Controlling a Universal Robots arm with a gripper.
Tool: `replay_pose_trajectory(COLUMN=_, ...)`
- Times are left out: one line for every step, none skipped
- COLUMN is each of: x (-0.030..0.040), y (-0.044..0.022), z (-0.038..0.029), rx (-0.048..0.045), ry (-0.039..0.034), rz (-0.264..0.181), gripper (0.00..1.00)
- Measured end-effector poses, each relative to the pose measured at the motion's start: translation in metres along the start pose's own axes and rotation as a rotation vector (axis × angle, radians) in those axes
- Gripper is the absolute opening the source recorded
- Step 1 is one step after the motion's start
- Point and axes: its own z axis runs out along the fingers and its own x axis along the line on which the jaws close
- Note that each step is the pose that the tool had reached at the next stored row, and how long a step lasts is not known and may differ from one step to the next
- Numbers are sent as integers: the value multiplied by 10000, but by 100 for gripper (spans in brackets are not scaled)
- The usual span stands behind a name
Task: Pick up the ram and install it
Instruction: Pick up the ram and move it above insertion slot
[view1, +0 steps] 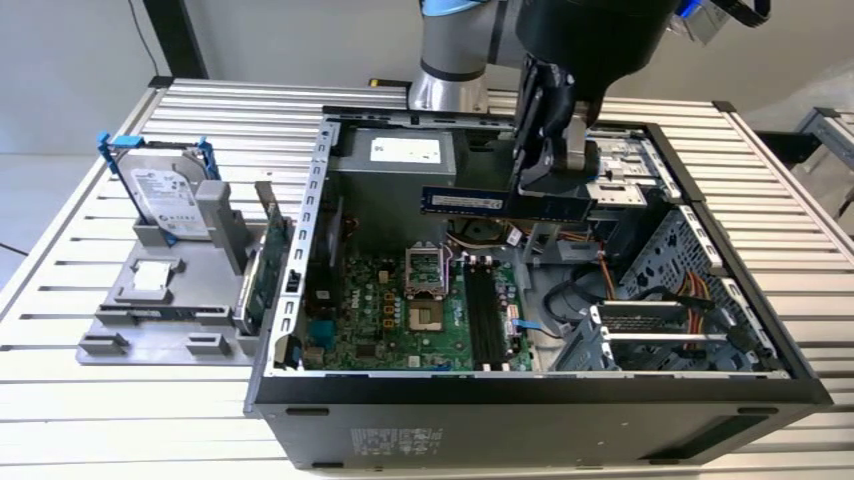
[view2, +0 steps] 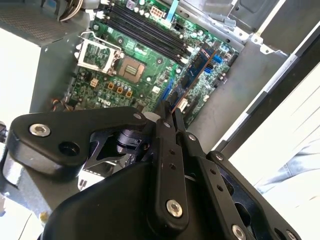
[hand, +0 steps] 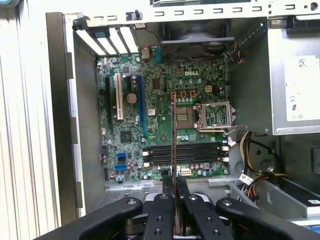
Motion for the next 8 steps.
replay_pose_trajectory(x=-1, y=-8, z=0, rx=0, ry=0, rz=6, gripper=0)
replay_pose_trajectory(x=-1, y=-15, z=-1, rx=0, ry=-1, rz=12, gripper=0)
replay_pose_trajectory(x=-2, y=-21, z=-1, rx=0, ry=-1, rz=17, gripper=0)
replay_pose_trajectory(x=-3, y=-27, z=-1, rx=0, ry=-1, rz=21, gripper=0)
replay_pose_trajectory(x=-3, y=-33, z=-1, rx=0, ry=-2, rz=25, gripper=0)
replay_pose_trajectory(x=-4, y=-39, z=-1, rx=0, ry=-2, rz=29, gripper=0)
replay_pose_trajectory(x=-4, y=-45, z=-2, rx=0, ry=-2, rz=32, gripper=0)
replay_pose_trajectory(x=-5, y=-50, z=-2, rx=0, ry=-2, rz=34, gripper=0)
